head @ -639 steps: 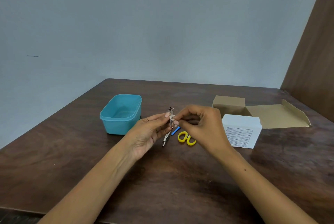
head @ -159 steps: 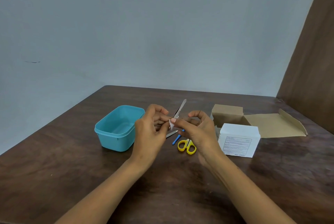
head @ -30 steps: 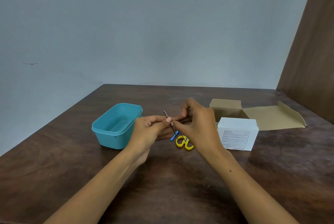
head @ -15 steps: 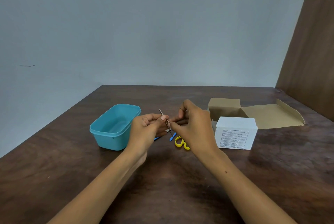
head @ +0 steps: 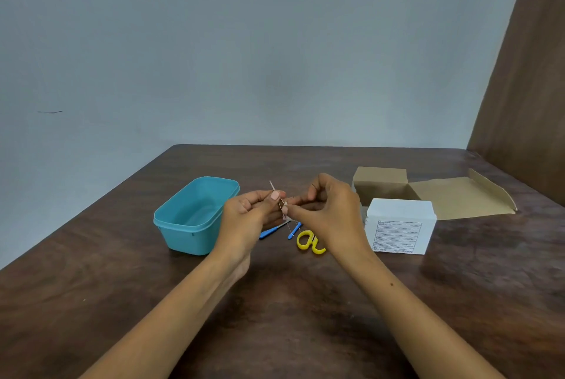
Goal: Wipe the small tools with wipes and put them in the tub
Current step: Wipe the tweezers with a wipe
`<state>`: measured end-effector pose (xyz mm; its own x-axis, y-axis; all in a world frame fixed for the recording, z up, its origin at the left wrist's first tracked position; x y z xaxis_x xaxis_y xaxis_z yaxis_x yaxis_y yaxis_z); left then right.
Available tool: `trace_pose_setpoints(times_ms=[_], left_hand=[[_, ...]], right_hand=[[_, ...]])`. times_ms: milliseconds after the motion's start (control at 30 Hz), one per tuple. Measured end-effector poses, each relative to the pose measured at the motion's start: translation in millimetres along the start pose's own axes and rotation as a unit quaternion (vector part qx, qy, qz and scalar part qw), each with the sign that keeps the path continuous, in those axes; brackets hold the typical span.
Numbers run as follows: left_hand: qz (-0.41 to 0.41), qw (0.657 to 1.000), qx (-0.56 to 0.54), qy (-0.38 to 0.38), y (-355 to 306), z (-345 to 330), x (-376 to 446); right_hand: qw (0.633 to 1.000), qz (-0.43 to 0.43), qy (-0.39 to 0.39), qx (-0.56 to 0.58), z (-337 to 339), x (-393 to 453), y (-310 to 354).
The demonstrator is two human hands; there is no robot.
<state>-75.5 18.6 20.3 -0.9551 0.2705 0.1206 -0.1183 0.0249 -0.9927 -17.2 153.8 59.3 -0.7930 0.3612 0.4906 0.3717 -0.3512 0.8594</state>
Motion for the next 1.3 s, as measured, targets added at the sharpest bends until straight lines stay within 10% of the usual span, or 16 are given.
trace_pose_setpoints(times_ms=[367,967,1300], left_hand=[[0.027,0.994,-0.076,0.069,2.2,-12.6,1.3],[0.024,0.994,-0.068,0.077,6.3,-16.4,2.1],[0.039,0.991,-0.124,0.030,5.8,-5.2,4.3]], right_hand=[[0.926,-0.230,0.043,0.297,-16.4,-11.6,-31.1],[0.950,-0.181,0.005,0.254,-2.7,-6.2,-27.2],[0.964,-0.205,0.136,0.099,-14.8,-13.6,-21.0]])
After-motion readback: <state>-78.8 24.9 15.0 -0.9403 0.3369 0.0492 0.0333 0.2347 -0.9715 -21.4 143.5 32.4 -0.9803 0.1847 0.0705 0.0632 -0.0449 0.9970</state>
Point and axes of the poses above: each hand's wrist, its own x-axis towards the middle knuckle, its own z-axis out of the back of the hand, y = z × x, the point moved 10 cm from there along x, towards the middle knuckle, and after that the axes turned 10 degrees about x, right-handed, at the moved point
